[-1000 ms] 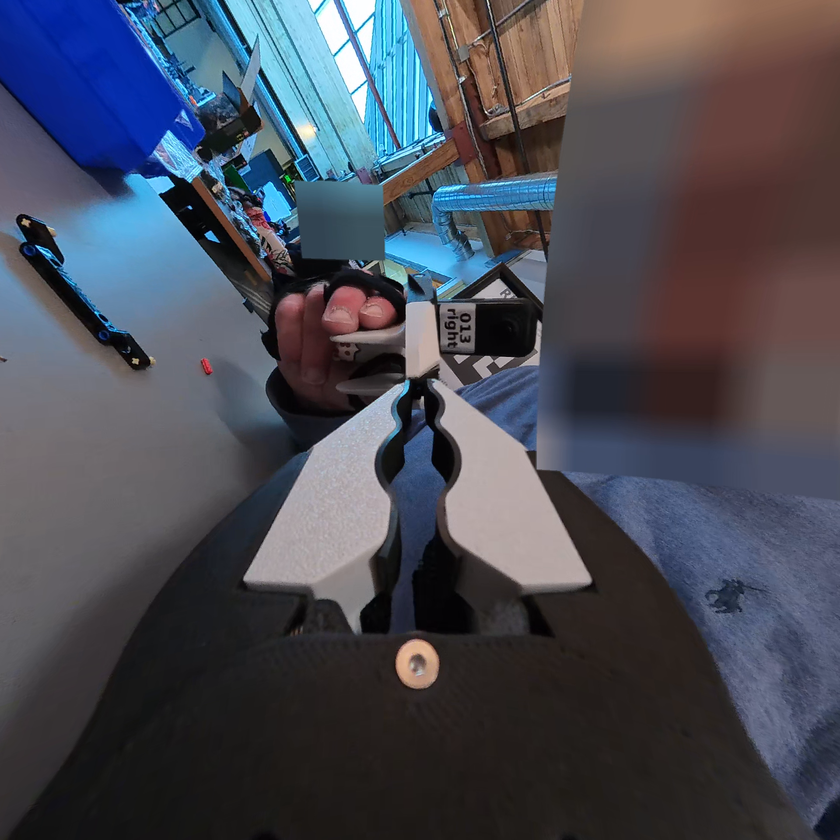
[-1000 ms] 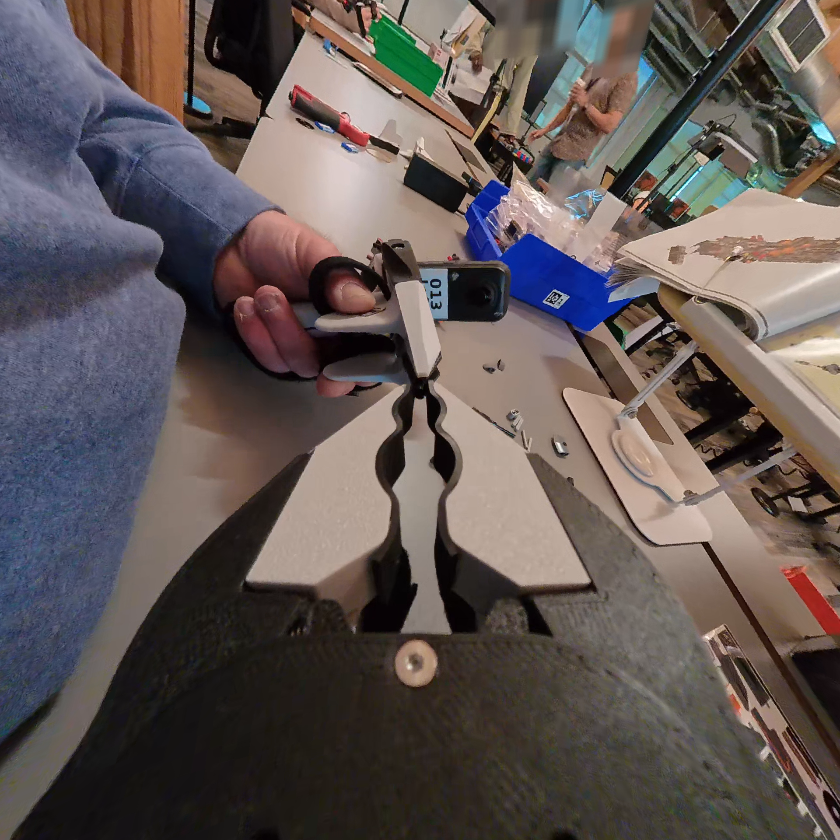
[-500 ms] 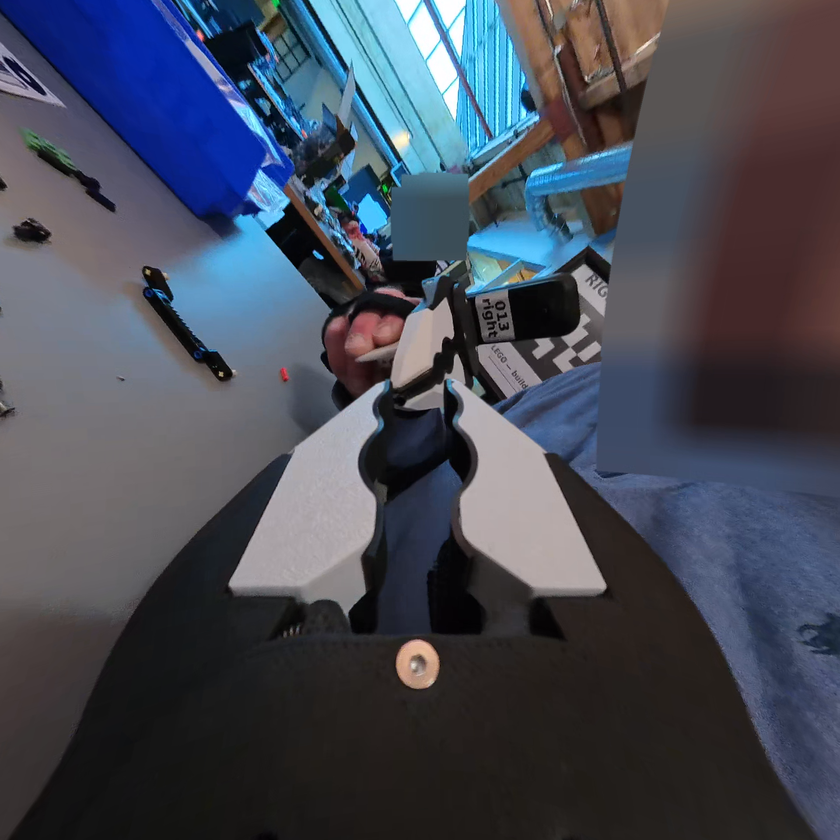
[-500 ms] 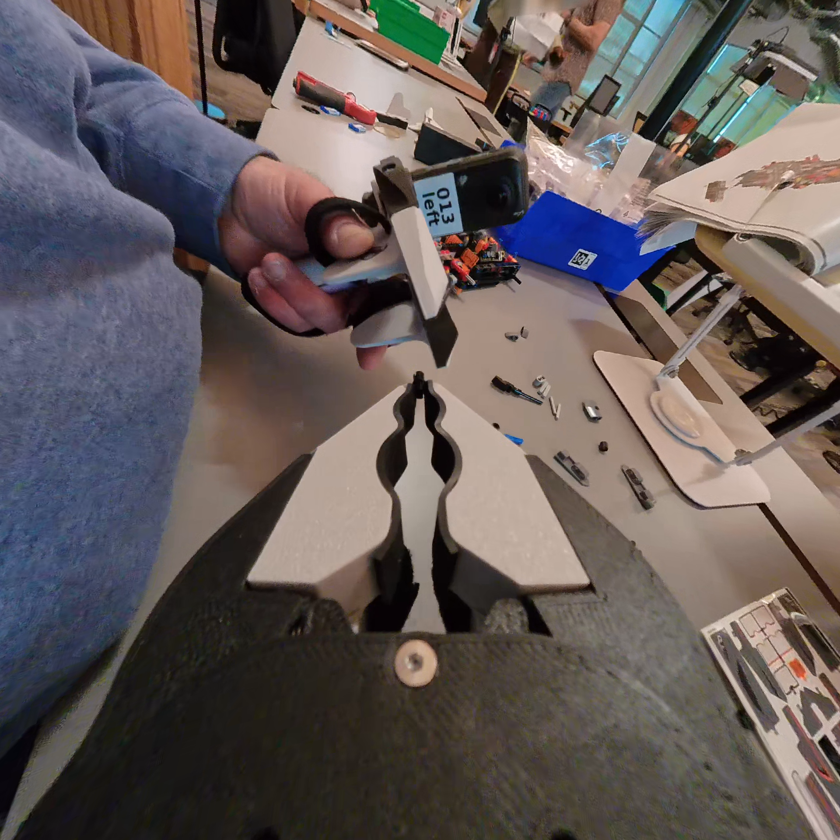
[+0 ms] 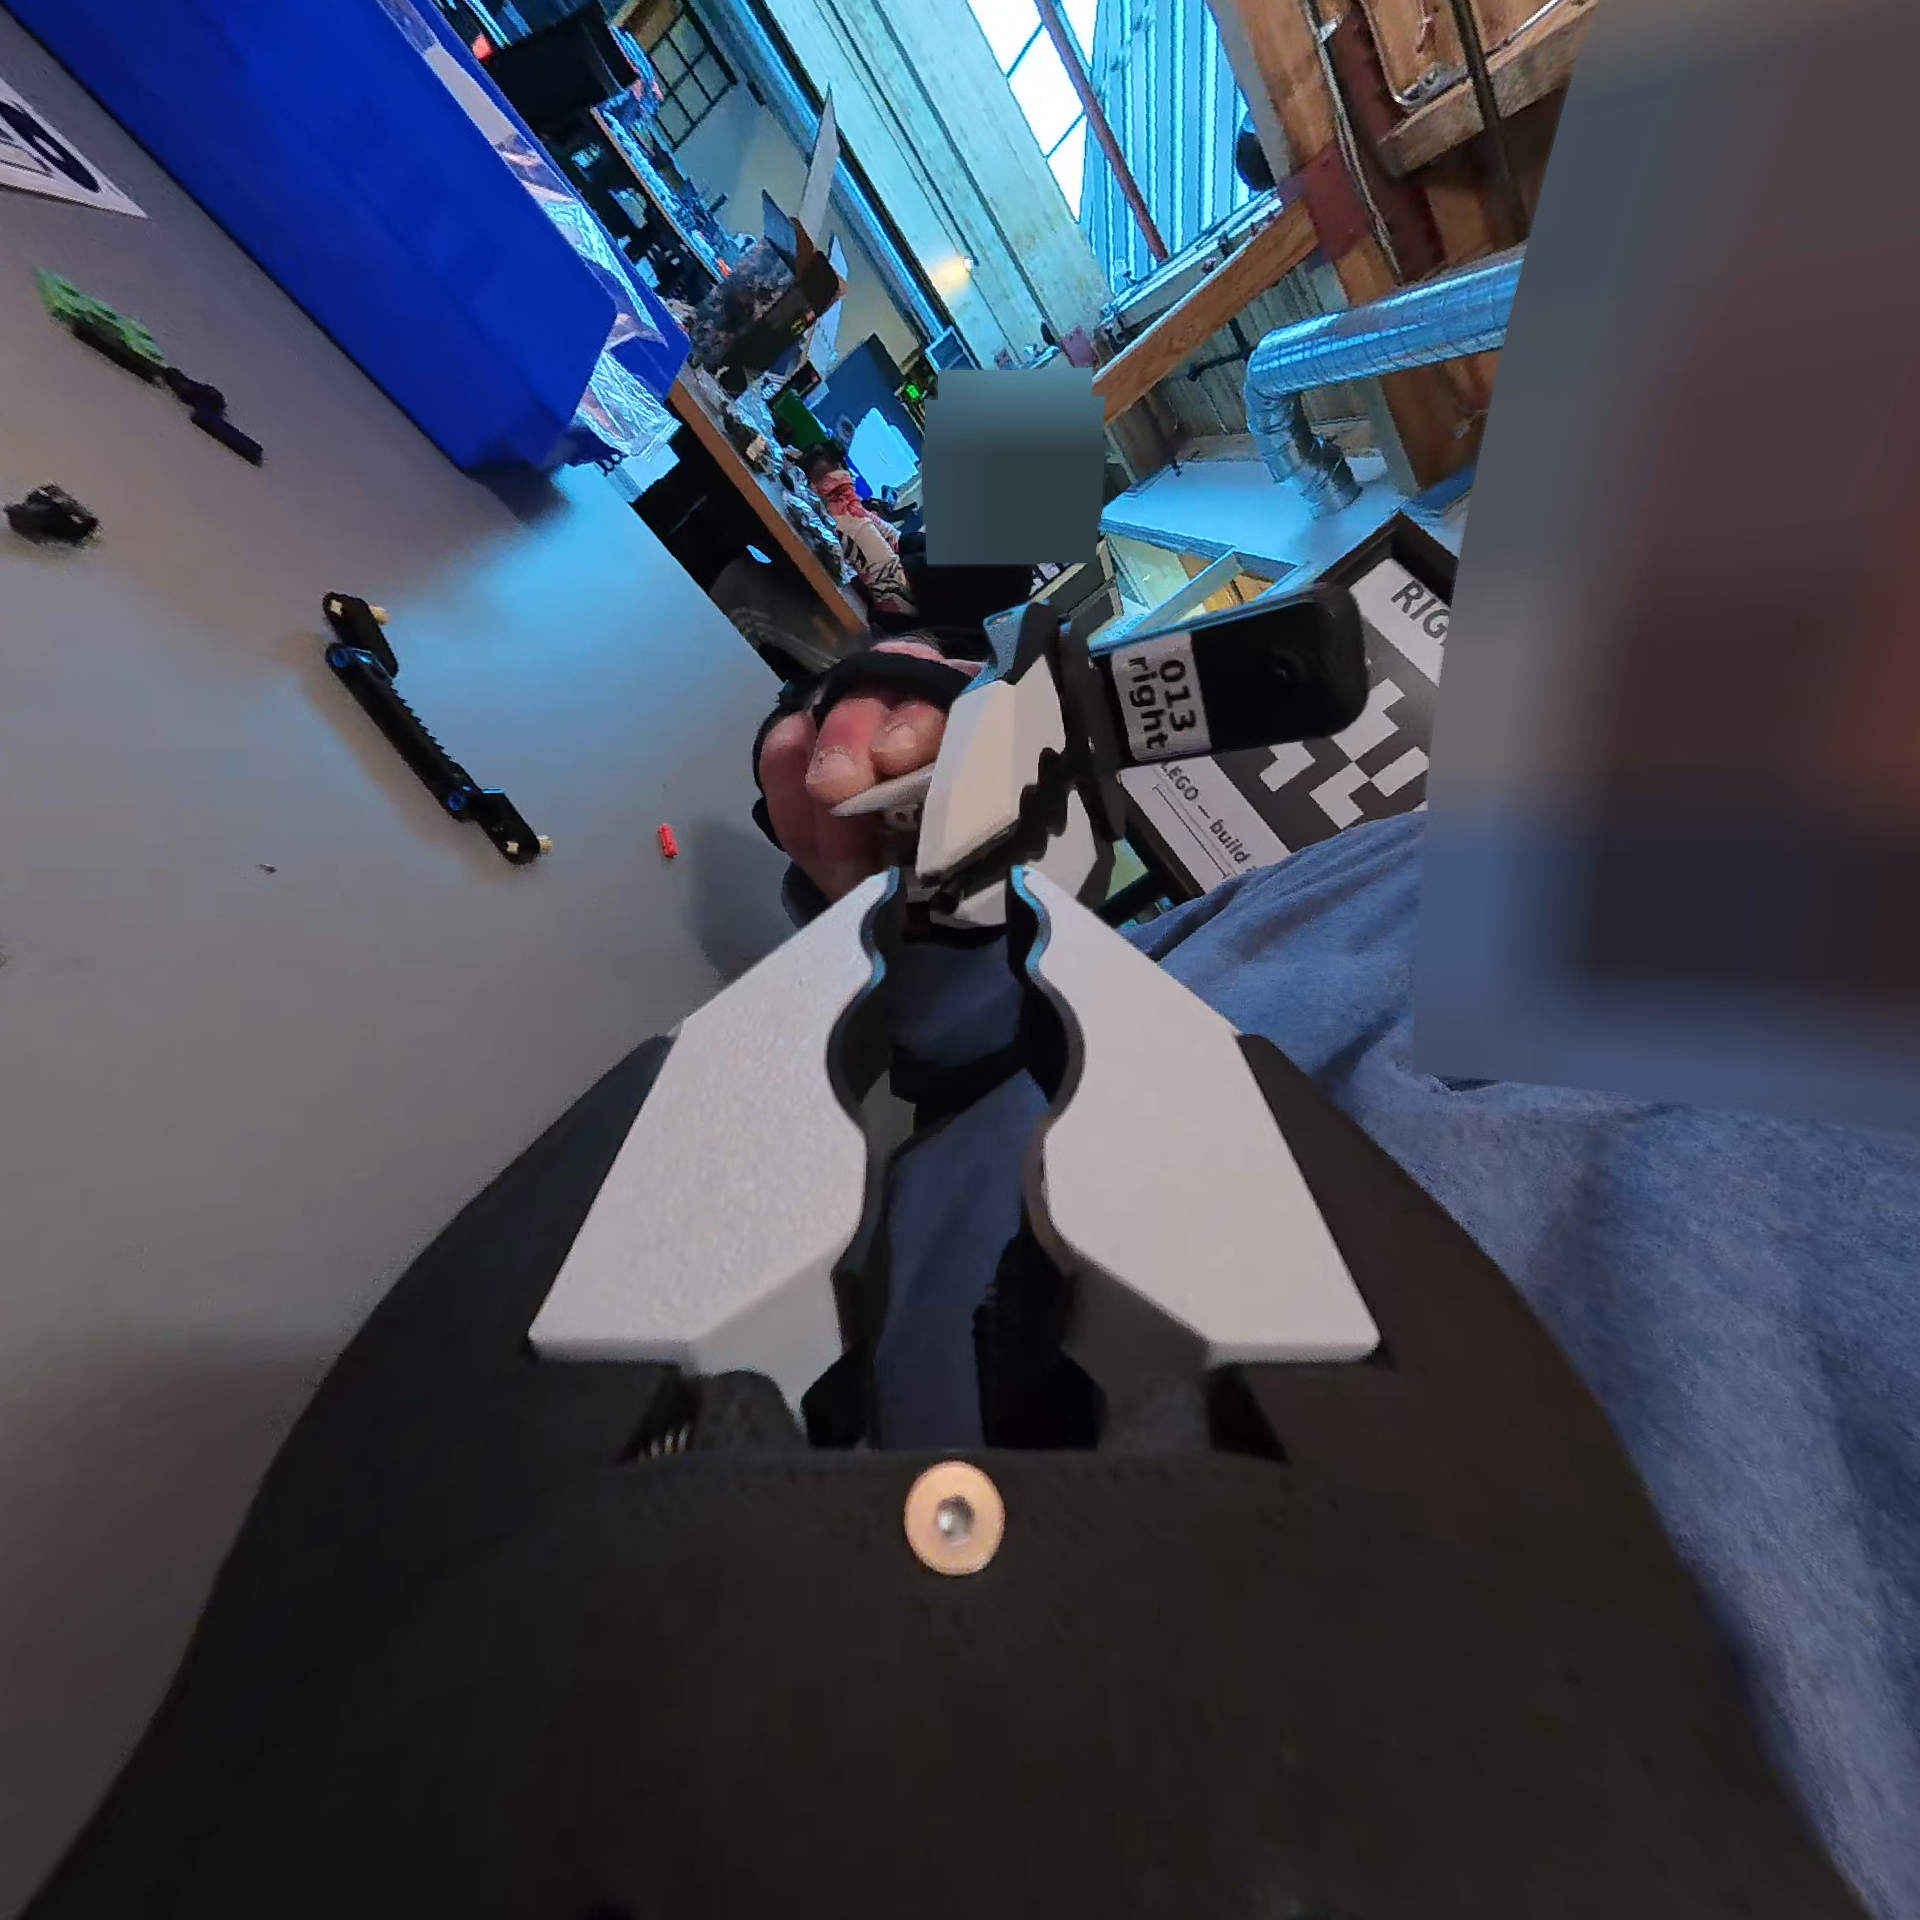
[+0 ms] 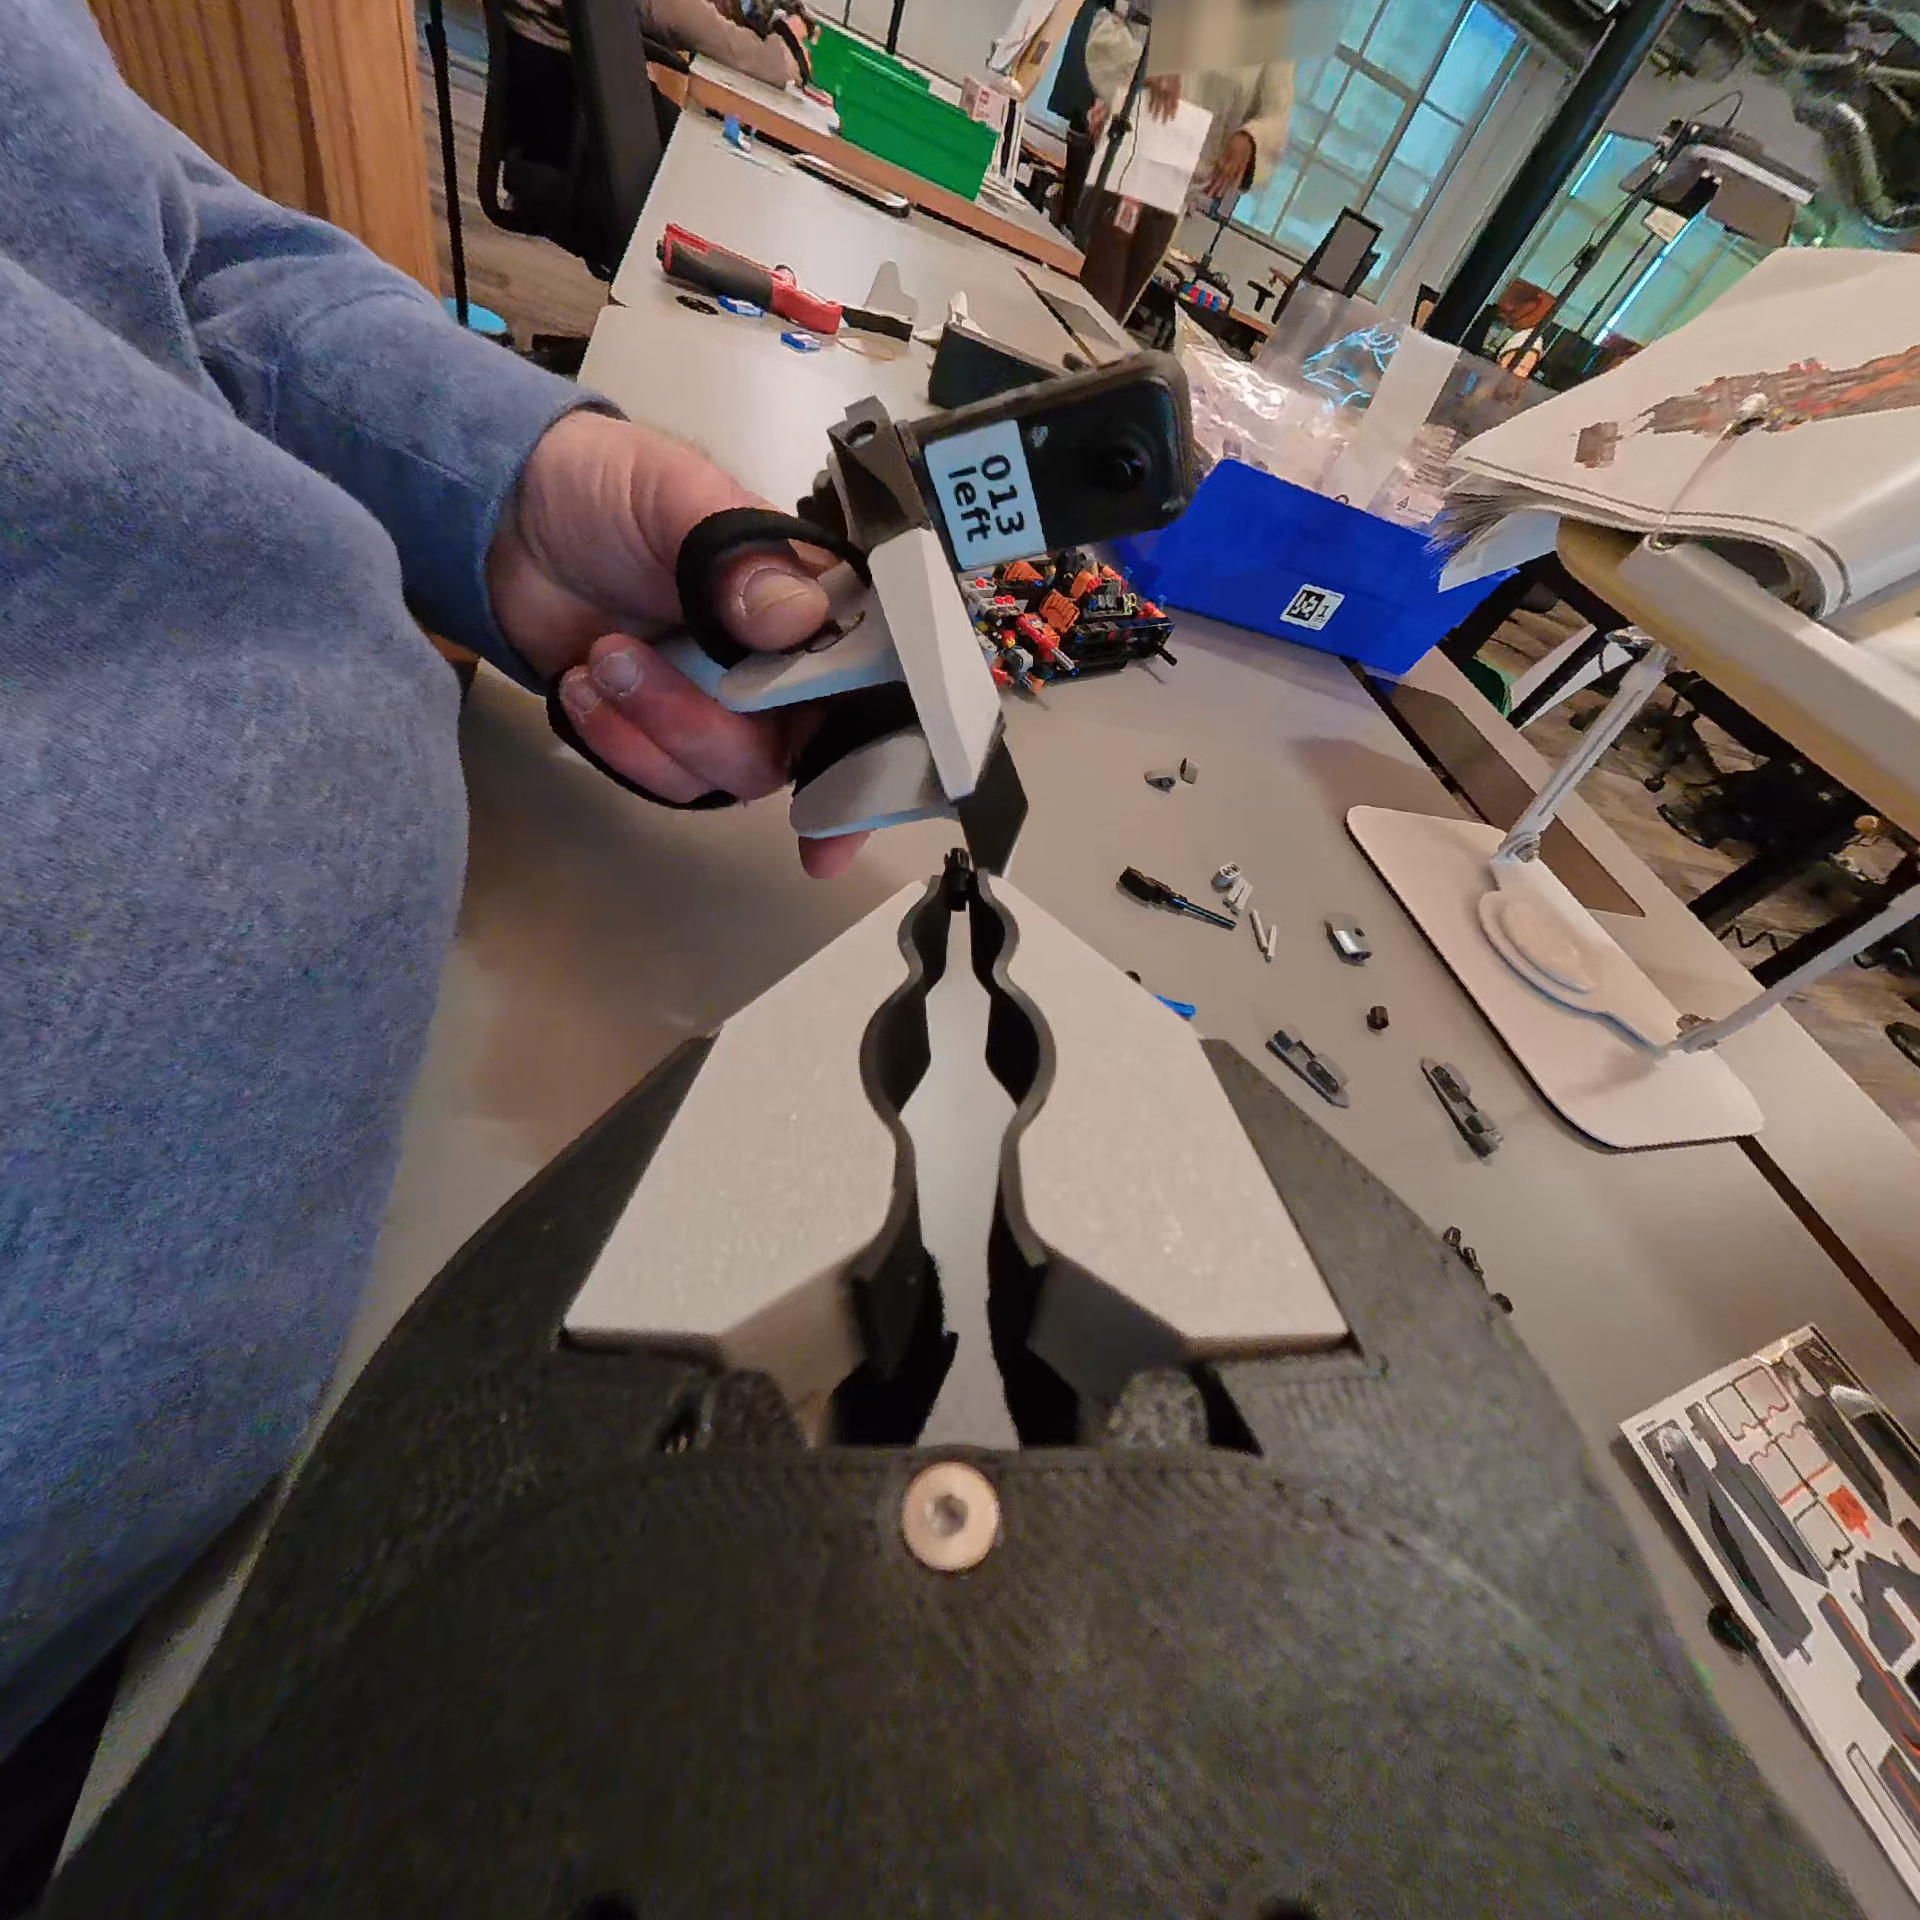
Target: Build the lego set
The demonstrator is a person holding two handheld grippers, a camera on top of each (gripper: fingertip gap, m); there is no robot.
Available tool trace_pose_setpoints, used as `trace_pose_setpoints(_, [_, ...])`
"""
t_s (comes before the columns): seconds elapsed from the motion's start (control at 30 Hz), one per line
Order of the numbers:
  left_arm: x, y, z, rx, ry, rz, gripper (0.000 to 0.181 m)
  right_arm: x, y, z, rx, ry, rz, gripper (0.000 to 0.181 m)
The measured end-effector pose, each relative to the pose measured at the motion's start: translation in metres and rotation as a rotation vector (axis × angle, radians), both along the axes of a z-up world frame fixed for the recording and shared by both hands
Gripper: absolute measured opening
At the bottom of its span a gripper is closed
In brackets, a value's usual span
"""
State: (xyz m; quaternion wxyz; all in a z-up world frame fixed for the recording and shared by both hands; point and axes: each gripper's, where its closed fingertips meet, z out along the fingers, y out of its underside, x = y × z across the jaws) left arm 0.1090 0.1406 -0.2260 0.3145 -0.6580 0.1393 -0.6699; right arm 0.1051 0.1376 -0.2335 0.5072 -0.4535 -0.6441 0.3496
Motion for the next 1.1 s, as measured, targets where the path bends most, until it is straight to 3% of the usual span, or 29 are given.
trace_pose_setpoints(0.27, [0.008,-0.001,-0.001,0.006,-0.007,-0.028,0.002,0.0,0.002,0.004,-0.006,0.031,-0.008,0.001])
trace_pose_setpoints(1.1, [0.012,-0.011,0.005,-0.098,-0.172,-0.171,0.002,0.005,-0.009,0.012,0.13,0.051,0.053,0.003])
